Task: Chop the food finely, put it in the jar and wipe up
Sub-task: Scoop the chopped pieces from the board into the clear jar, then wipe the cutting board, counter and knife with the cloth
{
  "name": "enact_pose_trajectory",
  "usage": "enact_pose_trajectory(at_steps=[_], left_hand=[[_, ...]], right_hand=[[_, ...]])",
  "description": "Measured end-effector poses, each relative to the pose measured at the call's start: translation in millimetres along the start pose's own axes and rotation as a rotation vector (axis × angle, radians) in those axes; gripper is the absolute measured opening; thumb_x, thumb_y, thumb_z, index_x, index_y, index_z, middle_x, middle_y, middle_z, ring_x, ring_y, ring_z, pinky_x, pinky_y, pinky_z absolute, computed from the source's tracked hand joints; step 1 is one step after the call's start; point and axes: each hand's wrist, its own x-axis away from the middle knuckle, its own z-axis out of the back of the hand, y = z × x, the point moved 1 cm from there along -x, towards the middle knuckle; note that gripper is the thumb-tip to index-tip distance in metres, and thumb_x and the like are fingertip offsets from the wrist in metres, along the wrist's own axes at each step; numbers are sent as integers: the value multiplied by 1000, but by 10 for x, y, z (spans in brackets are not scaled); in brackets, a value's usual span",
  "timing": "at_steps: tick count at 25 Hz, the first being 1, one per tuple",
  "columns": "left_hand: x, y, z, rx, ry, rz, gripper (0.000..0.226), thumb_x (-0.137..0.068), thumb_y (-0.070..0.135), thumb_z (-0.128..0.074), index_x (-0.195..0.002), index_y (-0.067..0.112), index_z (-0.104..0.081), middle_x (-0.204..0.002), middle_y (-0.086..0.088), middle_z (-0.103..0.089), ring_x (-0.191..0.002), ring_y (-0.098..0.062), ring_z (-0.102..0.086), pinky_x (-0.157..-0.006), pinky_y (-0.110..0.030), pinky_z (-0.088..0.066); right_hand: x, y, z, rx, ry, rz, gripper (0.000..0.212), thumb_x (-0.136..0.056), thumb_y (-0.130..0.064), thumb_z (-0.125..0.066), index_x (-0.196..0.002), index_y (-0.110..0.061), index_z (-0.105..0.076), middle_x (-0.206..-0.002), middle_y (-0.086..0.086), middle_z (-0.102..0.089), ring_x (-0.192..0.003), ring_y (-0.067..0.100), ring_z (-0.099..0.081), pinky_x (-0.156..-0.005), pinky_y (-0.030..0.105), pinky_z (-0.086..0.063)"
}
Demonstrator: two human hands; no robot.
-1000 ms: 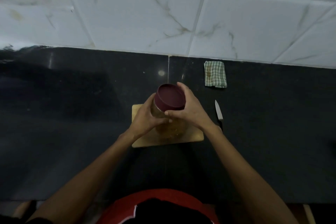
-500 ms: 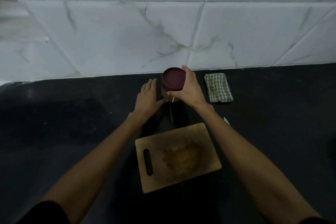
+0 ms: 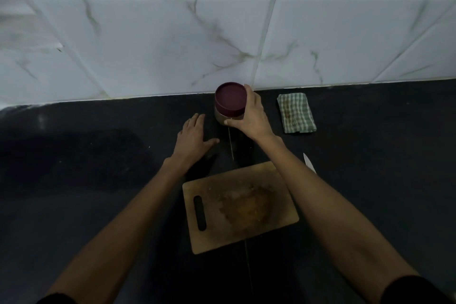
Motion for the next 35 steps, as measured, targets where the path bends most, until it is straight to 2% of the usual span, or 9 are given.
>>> enact_pose_trajectory(at_steps=[3,9,15,18,20,24,31,35], left_hand=[[429,32,-83,73,4,4,81,-85,38,-66,-149,14,-21,-156,-9,-18,-144,-25,-16,-115,-47,-23],[1200,302,-288,147,32,-21,71,-87,31,-64,-146,16,-27,-153,-6,-27,-142,-20,-21,-115,-38,-23],[1673,364,-569,153,99,-44,60,-85,22,-67,-138,13,-41,-141,-8,-42,-130,-22,-39,-108,-36,-36],[1796,231,-658,59,227,91,51,-84,18,-65,-131,6,-48,-133,-15,-47,-118,-30,-46,-97,-41,-44],[1846,159,-686,-35,286,216,44,-85,20,-63,-124,3,-51,-128,-17,-46,-112,-34,-46,-92,-44,-45],[1867,92,-728,-79,285,360,43,-85,25,-62,-120,2,-50,-125,-20,-44,-111,-38,-44,-90,-48,-43],[1829,36,-791,98,301,442,34,-92,19,-54,-116,-4,-50,-119,-25,-46,-108,-39,-46,-90,-45,-43],[1764,-102,-737,270,320,507,25,-94,20,-53,-103,-3,-54,-114,-26,-48,-105,-37,-49,-89,-43,-45]], right_hand=[[390,67,101,-34,23,-16,99,-78,-28,-81,-153,-16,-18,-155,13,-20,-142,30,-29,-114,43,-32],[1416,469,268,-23,-57,-78,68,-91,-22,-68,-148,-16,-32,-150,8,-29,-135,24,-40,-105,34,-38],[1941,945,316,89,-81,-168,58,-94,-22,-63,-146,-11,-39,-146,8,-37,-132,26,-42,-106,37,-40],[1979,1075,307,162,-84,-216,56,-94,-20,-61,-144,-6,-40,-144,13,-40,-132,30,-42,-106,37,-39],[1992,1114,285,216,-92,-239,49,-94,-19,-60,-138,-3,-46,-140,16,-42,-130,33,-41,-103,38,-38],[1982,1142,231,277,-117,-251,40,-94,-17,-58,-130,-1,-52,-135,18,-44,-127,35,-42,-99,38,-40],[1910,1111,122,238,-135,-267,32,-92,-17,-59,-118,0,-60,-128,18,-47,-120,36,-47,-93,37,-43],[1802,1007,111,192,-101,-289,36,-92,-25,-62,-118,0,-59,-127,17,-46,-119,34,-48,-94,37,-43]])
